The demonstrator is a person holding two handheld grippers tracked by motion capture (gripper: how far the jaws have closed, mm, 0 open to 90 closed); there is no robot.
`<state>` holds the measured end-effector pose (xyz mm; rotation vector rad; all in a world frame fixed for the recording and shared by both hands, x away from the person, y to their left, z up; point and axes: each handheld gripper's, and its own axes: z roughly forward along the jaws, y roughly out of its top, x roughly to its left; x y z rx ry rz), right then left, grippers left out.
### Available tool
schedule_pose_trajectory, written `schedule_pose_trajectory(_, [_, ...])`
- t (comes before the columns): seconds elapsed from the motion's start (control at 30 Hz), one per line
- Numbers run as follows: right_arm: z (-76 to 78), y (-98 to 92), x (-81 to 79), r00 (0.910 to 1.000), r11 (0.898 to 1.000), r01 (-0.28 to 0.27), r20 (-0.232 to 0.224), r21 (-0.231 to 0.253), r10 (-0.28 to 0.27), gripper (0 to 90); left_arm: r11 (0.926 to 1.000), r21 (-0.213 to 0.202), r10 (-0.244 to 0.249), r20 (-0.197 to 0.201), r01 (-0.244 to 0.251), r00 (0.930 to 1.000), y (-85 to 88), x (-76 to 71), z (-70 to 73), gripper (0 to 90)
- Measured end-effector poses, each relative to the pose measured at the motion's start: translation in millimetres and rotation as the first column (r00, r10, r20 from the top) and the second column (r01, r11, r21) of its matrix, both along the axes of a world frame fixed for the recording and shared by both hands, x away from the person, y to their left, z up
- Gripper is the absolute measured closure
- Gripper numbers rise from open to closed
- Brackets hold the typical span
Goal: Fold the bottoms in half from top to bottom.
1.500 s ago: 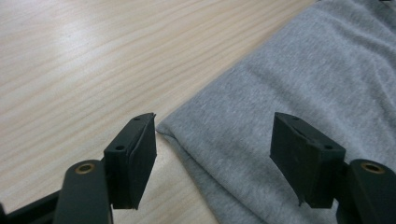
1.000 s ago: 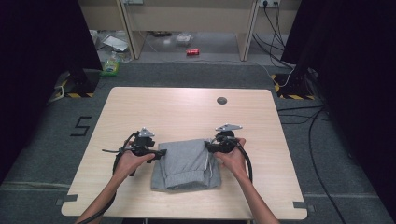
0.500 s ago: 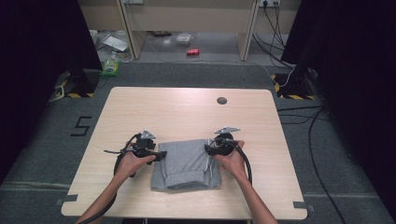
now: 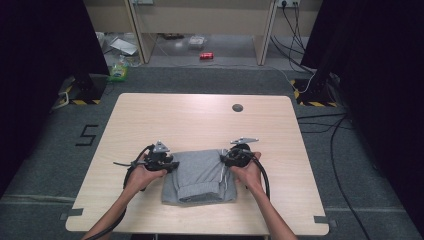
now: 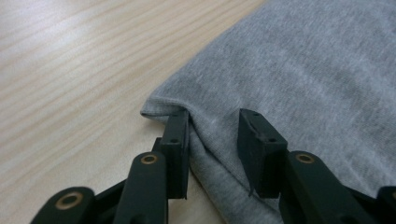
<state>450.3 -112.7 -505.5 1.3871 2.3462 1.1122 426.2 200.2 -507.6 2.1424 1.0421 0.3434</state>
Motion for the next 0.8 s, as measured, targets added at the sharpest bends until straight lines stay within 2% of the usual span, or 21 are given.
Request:
schedule_pose_trajectory(0.13, [-0.7, 0.7, 7.4, 0.9995, 1.0, 0.026, 0.017, 0.0, -0.026, 67.2, 0.9998, 0.011, 0.015, 0.029, -0.015, 0.9995, -6.2, 7.8, -0.7, 66.8])
schedule_pose_trajectory(0.37, [2.7, -0.6, 37.3, 0.9982, 0.997, 0.053, 0.03, -0.052, -0.051, 67.5, 0.999, 0.005, 0.044, 0.018, -0.044, 0.9989, -14.1, 38.3, -0.4, 66.7])
schedule_pose_trajectory(0.5, [1.9, -4.5, 54.0, 0.9964, 0.996, 0.08, 0.034, -0.042, -0.078, 67.4, 0.9977, -0.008, 0.067, 0.01, -0.067, 0.9977, -16.7, 55.5, -0.7, 66.4])
schedule_pose_trajectory(0.67, [1.6, -7.3, 69.6, 0.9938, 0.993, 0.104, 0.042, -0.045, -0.103, 66.9, 0.9958, -0.018, 0.09, 0.007, -0.089, 0.996, -19.7, 70.2, -1.2, 66.0])
schedule_pose_trajectory(0.73, [1.8, -8.0, 73.3, 0.9934, 0.993, 0.111, 0.035, -0.044, -0.11, 65.3, 0.995, -0.026, 0.096, -0.001, -0.096, 0.9954, -19.3, 73.7, -1.5, 65.4])
schedule_pose_trajectory(0.8, [2.1, -9.8, 75.6, 0.9925, 0.992, 0.12, 0.028, -0.045, -0.119, 58.8, 0.9954, -0.029, 0.091, -0.002, -0.091, 0.9959, -18.3, 74.5, -1.7, 65.0])
